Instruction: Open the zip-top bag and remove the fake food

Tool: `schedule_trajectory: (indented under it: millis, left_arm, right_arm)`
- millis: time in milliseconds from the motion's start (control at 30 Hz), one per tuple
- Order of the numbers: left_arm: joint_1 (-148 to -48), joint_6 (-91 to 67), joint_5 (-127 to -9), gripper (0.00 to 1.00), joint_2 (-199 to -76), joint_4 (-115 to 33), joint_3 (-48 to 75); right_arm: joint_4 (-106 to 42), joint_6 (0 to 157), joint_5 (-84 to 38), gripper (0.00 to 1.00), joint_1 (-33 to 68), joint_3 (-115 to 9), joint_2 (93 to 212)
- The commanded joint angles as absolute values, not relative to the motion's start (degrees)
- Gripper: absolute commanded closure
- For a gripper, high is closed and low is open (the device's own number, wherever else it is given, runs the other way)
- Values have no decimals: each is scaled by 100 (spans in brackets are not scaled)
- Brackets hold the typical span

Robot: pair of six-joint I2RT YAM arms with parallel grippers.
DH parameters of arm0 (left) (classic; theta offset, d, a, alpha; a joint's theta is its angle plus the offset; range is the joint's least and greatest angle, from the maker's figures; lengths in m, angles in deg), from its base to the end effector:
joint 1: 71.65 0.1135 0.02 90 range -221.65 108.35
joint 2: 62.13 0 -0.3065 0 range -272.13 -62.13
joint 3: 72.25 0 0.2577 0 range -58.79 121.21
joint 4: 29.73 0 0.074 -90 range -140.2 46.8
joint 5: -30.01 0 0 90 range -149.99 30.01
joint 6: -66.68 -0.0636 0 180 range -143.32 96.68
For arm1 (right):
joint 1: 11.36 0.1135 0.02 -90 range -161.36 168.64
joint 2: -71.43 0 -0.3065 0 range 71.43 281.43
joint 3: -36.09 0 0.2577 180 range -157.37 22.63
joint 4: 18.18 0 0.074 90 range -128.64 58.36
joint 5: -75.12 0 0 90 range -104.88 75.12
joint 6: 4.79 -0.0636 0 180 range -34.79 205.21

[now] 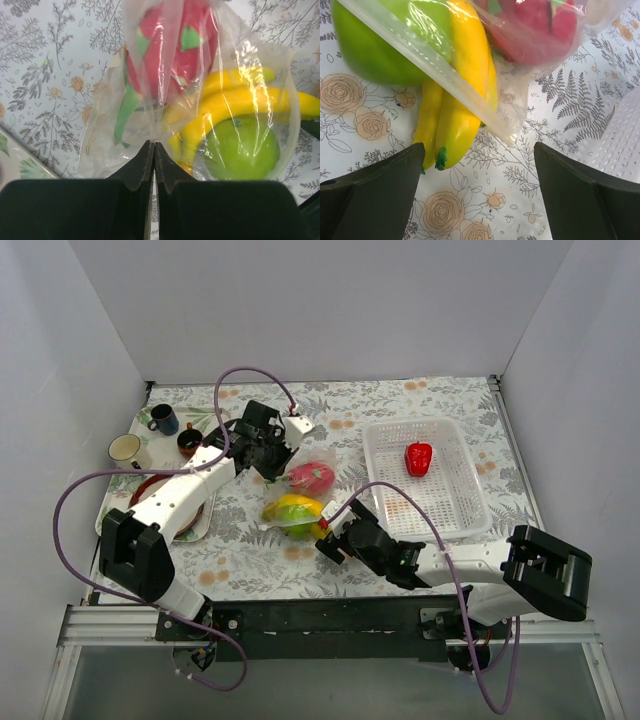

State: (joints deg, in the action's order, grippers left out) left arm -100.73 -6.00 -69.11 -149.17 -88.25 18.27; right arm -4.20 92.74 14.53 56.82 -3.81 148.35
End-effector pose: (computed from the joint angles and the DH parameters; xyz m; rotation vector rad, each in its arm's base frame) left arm 0.2921 -0.1740 0.3231 0.3307 2.5747 -0.5122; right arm 0.1314 0.2441 0.2062 -0.9035 1.6987 0.2036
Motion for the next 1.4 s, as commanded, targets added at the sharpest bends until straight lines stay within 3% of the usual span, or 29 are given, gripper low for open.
schedule_trajectory:
  millis: [0, 300, 467, 567, 600, 667, 700, 767, 900, 1167, 1367]
  left_arm:
    - [-10083, -715, -6773, 100, -14668, -8108, 1285]
    - [-10127, -452, -6640, 100, -14984, -8178, 1328]
    - [-10145, -346, -6693, 100, -14967, -8187, 1240]
    - [-10153, -285, -6650, 100, -14967, -8090, 1100]
    - [-10153, -258, -6614, 100, -14967, -8038, 1047]
    - [-10145, -240, -6527, 100, -14993, -7897, 933]
    - [-10145, -223, -6465, 100, -15054, -7836, 898]
    - [-10127, -179, -6151, 100, -15142, -7607, 862]
    - [-9934, 5, -5543, 100, -15800, -7369, 1204]
    - [-9661, 67, -5401, 100, -17250, -7176, 1881]
    - [-9644, 94, -5392, 100, -17586, -7088, 1829]
  right_arm:
    - [88, 9418, 1308, 2, 5535, -619, 15123]
    - [-61, 9303, 675, 6, 5455, -1269, 15694]
    - [-281, 9198, 437, 19, 5447, -1560, 16072]
    - [-448, 9040, 271, 39, 5420, -1596, 16117]
    - [-492, 8987, 235, 52, 5403, -1596, 16099]
    - [-676, 8908, 209, 66, 5368, -1578, 16081]
    - [-720, 8899, 200, 83, 5359, -1561, 16020]
    - [-922, 8855, 252, 99, 5332, -1508, 15880]
    - [-1247, 8908, 261, 99, 5315, -1376, 15161]
    - [-2284, 9040, 673, 99, 5209, -1499, 14017]
    - [-3550, 8838, 1472, 99, 4990, -1613, 13429]
